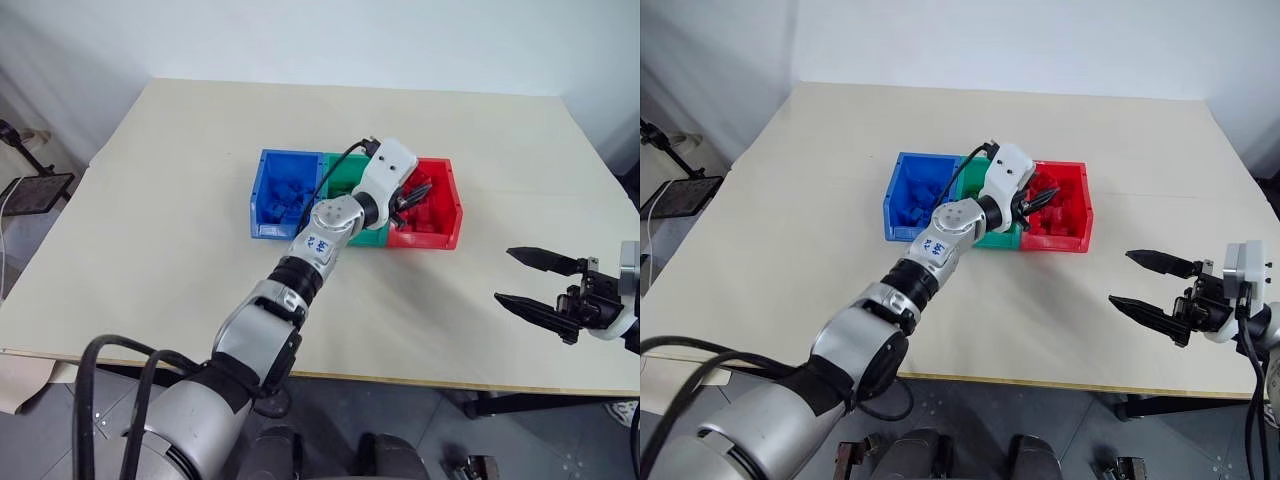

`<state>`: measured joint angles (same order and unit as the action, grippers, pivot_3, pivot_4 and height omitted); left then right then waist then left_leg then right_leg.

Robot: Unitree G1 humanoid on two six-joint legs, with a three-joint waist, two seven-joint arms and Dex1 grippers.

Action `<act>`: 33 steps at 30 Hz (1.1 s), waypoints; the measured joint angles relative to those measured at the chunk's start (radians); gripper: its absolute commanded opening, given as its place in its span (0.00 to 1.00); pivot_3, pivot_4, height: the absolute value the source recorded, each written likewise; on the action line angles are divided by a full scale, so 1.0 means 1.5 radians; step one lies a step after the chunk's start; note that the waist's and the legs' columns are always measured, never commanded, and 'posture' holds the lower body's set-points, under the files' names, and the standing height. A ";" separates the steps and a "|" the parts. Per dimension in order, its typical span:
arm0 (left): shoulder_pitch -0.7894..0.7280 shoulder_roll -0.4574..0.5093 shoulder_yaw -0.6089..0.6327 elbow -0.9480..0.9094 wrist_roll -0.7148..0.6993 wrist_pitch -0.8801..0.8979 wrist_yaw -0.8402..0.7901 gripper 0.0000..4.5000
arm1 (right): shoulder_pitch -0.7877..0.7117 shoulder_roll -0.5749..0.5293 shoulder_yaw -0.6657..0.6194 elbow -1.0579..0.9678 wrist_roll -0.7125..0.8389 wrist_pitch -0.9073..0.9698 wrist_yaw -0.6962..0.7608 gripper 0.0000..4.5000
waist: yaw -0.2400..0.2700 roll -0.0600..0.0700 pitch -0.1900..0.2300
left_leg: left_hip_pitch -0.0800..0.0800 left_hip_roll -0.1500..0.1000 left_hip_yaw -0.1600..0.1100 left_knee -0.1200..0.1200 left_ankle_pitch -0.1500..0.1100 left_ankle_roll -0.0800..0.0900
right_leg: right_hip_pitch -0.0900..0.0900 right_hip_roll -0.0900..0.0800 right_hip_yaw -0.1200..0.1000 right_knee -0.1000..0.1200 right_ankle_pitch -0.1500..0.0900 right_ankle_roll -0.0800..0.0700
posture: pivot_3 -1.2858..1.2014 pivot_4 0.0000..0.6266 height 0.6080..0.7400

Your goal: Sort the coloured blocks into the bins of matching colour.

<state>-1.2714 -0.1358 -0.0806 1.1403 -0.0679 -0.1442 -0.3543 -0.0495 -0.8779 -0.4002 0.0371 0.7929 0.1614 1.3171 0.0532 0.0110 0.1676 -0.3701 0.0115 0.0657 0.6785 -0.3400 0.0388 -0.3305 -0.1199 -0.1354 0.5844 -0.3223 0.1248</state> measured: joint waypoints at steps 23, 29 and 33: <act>0.479 0.168 -0.032 -0.592 -0.049 0.119 -0.260 0.99 | -0.087 0.003 0.034 0.052 -0.049 0.025 0.034 1.00 | -0.023 0.001 -0.001 | 0.000 0.003 0.003 -0.001 0.001 -0.002 | -0.006 0.002 0.004 0.005 0.000 0.000 | 0.52 0.24 1.00; 0.669 0.307 -0.008 -0.885 -0.111 0.255 -0.290 0.99 | -0.150 -0.002 0.063 0.102 -0.085 0.021 0.082 1.00 | -0.017 0.002 -0.001 | 0.000 0.002 -0.002 0.001 0.000 -0.001 | -0.003 -0.002 0.014 0.004 0.000 0.000 | 0.52 0.24 1.00; 0.746 0.363 0.041 -0.972 -0.149 0.274 -0.296 0.99 | -0.178 -0.018 0.082 0.153 -0.123 -0.002 0.121 1.00 | -0.019 0.002 -0.001 | 0.000 0.001 -0.003 0.000 0.000 -0.001 | -0.003 -0.004 0.014 0.003 0.000 -0.001 | 0.52 0.24 1.00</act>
<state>-0.1518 0.4088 -0.0184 -0.3184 -0.2912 0.2668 -0.7983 -0.3167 -0.9053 -0.2768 0.2664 0.6089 0.1585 1.4991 0.0248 0.0134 0.1661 -0.3707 0.0133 0.0612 0.6789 -0.3396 0.0369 -0.3344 -0.1255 -0.1145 0.5891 -0.3229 0.1235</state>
